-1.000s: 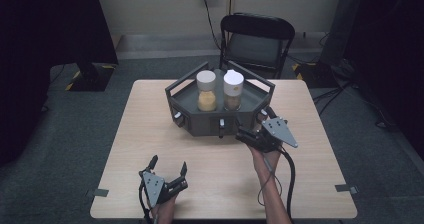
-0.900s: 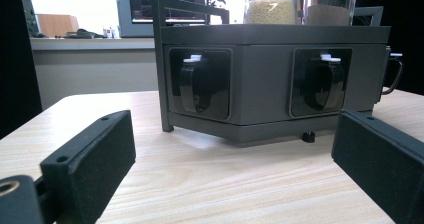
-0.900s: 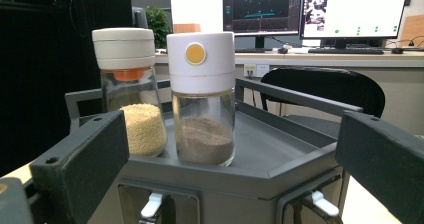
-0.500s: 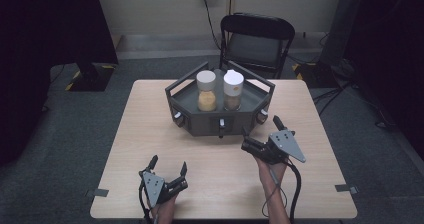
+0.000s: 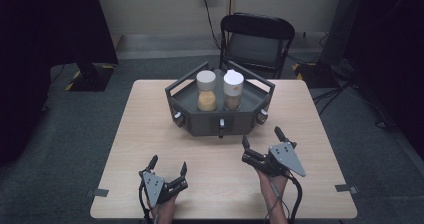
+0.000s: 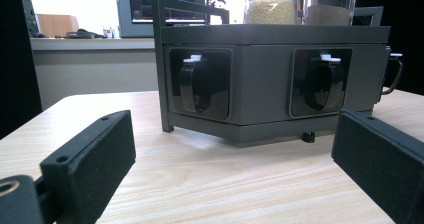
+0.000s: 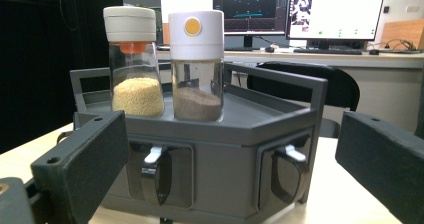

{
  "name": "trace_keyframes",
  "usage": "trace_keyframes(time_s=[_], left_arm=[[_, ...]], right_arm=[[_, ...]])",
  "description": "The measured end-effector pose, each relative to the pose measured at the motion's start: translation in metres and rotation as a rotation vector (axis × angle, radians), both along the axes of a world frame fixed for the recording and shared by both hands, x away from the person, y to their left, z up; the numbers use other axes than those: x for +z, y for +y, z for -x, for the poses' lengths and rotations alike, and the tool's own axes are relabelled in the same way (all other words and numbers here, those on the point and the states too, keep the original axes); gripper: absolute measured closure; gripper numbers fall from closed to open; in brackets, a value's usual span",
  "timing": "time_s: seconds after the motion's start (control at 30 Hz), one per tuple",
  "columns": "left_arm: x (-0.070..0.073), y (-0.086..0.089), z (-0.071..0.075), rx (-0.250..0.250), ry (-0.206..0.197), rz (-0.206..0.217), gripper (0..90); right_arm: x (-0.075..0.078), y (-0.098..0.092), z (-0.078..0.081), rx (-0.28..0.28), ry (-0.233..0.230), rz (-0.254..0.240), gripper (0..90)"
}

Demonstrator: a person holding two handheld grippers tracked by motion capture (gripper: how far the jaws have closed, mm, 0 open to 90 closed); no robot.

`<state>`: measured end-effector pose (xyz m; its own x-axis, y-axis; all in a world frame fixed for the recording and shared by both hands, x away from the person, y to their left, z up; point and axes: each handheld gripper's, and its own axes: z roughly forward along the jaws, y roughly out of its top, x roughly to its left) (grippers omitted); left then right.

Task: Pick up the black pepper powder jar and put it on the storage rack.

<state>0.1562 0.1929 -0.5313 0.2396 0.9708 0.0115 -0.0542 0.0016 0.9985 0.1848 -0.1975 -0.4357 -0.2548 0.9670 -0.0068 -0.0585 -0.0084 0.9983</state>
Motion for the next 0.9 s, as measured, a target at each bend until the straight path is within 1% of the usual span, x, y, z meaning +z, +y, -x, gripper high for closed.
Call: trace_keyframes(time_s=[0.07, 0.23, 0.4, 0.47, 0.53, 0.63, 0.83, 0.9], left_arm=[[0.0, 0.0, 0.0, 0.0, 0.0, 0.0, 3.2], [0.0, 0.0, 0.0, 0.0, 0.0, 0.0, 3.2], [0.0, 0.0, 0.0, 0.0, 0.0, 0.0, 3.2], [0.0, 0.0, 0.0, 0.0, 0.0, 0.0, 3.2], [0.0, 0.0, 0.0, 0.001, 0.0, 0.0, 3.2], [0.0, 0.0, 0.0, 0.001, 0.0, 0.0, 3.1], [0.0, 0.0, 0.0, 0.0, -0.001, 0.0, 3.0], [0.0, 0.0, 0.0, 0.001, 0.0, 0.0, 3.1]], right_arm=[[-0.003, -0.001, 0.005, -0.005, -0.003, -0.002, 0.0], [-0.01, -0.002, 0.013, -0.02, -0.013, 0.011, 0.0], [-0.019, -0.004, 0.02, -0.028, -0.015, -0.004, 0.0], [-0.023, -0.003, 0.022, -0.035, -0.017, -0.003, 0.0], [-0.026, -0.002, 0.024, -0.04, -0.009, -0.005, 0.0], [-0.031, 0.001, 0.026, -0.054, -0.01, 0.006, 0.0], [-0.041, 0.0, 0.031, -0.054, -0.006, -0.018, 0.0], [-0.043, -0.001, 0.033, -0.059, -0.001, -0.016, 0.0]])
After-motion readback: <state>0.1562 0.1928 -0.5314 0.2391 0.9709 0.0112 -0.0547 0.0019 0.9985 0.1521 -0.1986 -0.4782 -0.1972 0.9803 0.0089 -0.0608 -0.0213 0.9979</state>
